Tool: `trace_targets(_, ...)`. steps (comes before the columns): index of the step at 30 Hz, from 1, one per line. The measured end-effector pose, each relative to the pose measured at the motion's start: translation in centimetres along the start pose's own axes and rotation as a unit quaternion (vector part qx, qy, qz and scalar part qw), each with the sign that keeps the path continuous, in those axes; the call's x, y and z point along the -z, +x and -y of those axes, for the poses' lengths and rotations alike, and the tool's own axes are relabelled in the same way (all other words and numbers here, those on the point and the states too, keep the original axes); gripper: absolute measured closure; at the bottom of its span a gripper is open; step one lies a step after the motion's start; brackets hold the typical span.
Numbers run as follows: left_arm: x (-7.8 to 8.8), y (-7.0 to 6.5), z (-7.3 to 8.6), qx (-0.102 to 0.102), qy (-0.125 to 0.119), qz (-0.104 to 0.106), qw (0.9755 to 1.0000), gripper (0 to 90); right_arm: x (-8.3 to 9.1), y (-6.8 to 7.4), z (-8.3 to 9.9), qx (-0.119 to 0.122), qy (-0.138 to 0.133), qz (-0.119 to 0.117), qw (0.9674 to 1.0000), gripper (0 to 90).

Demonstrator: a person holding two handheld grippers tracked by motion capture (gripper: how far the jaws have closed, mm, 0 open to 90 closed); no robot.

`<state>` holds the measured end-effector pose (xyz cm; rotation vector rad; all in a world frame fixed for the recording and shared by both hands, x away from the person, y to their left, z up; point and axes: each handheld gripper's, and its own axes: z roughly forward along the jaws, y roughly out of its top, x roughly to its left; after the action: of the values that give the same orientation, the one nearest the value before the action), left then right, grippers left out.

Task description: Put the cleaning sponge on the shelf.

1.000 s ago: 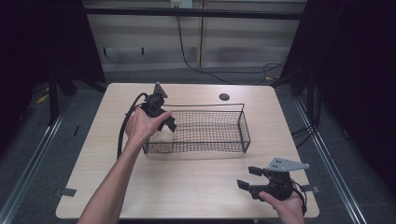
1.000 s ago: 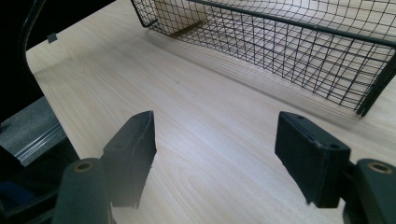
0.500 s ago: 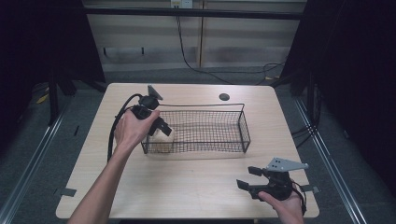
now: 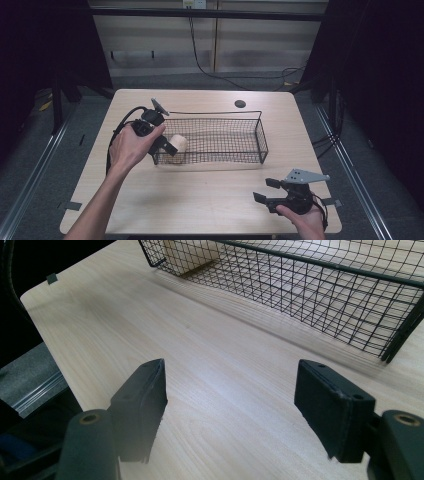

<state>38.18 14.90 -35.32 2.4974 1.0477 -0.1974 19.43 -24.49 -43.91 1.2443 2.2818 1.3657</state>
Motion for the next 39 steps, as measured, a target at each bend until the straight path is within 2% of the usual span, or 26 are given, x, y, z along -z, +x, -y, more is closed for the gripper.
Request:
trace_targets(3, 0.2, -0.3, 0.6, -0.011, -0.015, -0.007, 0.9998, 23.7, 0.0, 0.0, 0.0, 0.000, 0.000, 0.000, 1.0000, 29.3)
trace_targets(6, 0.3, -0.4, 1.2, -0.022, -0.018, -0.016, 0.9995, 23.6, 0.0, 0.0, 0.0, 0.001, 0.001, 0.000, 1.0000, 29.3)
trace_targets(9, 0.4, -0.8, 2.1, -0.036, -0.023, -0.007, 0.9991, 23.7, 0.0, 0.0, 0.0, 0.001, 0.001, 0.000, 1.0000, 29.3)
trace_targets(11, 0.4, -1.0, 2.6, -0.039, -0.027, -0.004, 0.9989, 23.6, 0.0, -0.1, 0.0, 0.000, 0.001, 0.000, 1.0000, 29.3)
trace_targets(12, 0.3, -1.0, 2.9, -0.042, -0.030, 0.002, 0.9987, 23.6, 0.0, -0.1, 0.0, 0.000, 0.001, 0.000, 1.0000, 29.3)
trace_targets(13, 0.3, -0.9, 3.3, -0.038, -0.034, 0.015, 0.9986, 23.6, 0.0, -0.1, 0.0, 0.001, 0.001, 0.000, 1.0000, 29.3)
trace_targets(14, 0.3, -0.8, 3.7, -0.036, -0.032, 0.020, 0.9987, 23.7, 0.0, 0.0, 0.0, 0.001, 0.001, 0.001, 1.0000, 29.3)
trace_targets(16, 0.3, -1.0, 4.5, -0.041, -0.037, 0.003, 0.9985, 23.7, 0.0, 0.0, 0.0, 0.001, 0.001, 0.001, 1.0000, 29.3)
trace_targets(18, 0.4, -1.1, 5.4, -0.045, -0.045, 0.017, 0.9978, 23.7, 0.0, 0.0, 0.0, 0.001, 0.001, 0.001, 1.0000, 29.3)
trace_targets(20, 0.2, -1.4, 5.9, -0.059, -0.045, 0.012, 0.9972, 23.7, 0.0, 0.0, 0.0, -0.001, 0.000, 0.000, 1.0000, 29.3)
trace_targets(23, 0.1, -1.4, 7.1, -0.059, -0.063, 0.018, 0.9961, 23.7, 0.0, 0.0, 0.0, 0.000, 0.000, 0.001, 1.0000, 29.3)
trace_targets(25, -0.2, -1.3, 7.8, -0.054, -0.069, 0.026, 0.9958, 23.7, 0.0, 0.0, 0.0, -0.001, -0.001, 0.002, 1.0000, 29.3)
trace_targets(26, -0.2, -1.3, 8.2, -0.053, -0.069, 0.024, 0.9960, 23.7, 0.0, -0.1, 0.0, -0.001, 0.000, 0.001, 1.0000, 29.3)
trace_targets(28, -0.3, -1.1, 9.0, -0.042, -0.076, 0.031, 0.9958, 23.6, 0.0, -0.1, 0.0, -0.002, -0.001, 0.002, 1.0000, 29.3)
trace_targets(30, -0.5, -0.9, 9.9, -0.035, -0.079, 0.023, 0.9959, 23.6, 0.0, 0.0, 0.0, 0.000, -0.002, 0.002, 1.0000, 29.3)
trace_targets(31, -0.6, -0.9, 10.4, -0.022, -0.092, 0.013, 0.9954, 23.7, 0.0, 0.0, 0.0, 0.000, -0.001, 0.002, 1.0000, 29.3)
trace_targets(35, -0.8, -0.3, 12.0, 0.000, -0.124, 0.011, 0.9922, 25.4, 0.0, 0.0, 0.0, 0.001, 0.001, 0.003, 1.0000, 29.3)
trace_targets(36, -0.9, -0.3, 12.7, 0.007, -0.135, 0.008, 0.9908, 25.4, 0.0, 0.1, 0.0, 0.001, 0.001, 0.003, 1.0000, 29.3)
trace_targets(37, -0.9, -0.3, 13.2, 0.003, -0.133, 0.008, 0.9911, 25.4, 0.0, 0.1, 0.0, 0.001, 0.000, 0.003, 1.0000, 29.2)
trace_targets(39, -0.9, -0.2, 14.2, 0.007, -0.145, 0.009, 0.9894, 25.4, 0.1, 0.1, 0.0, 0.000, -0.001, 0.004, 1.0000, 29.1)
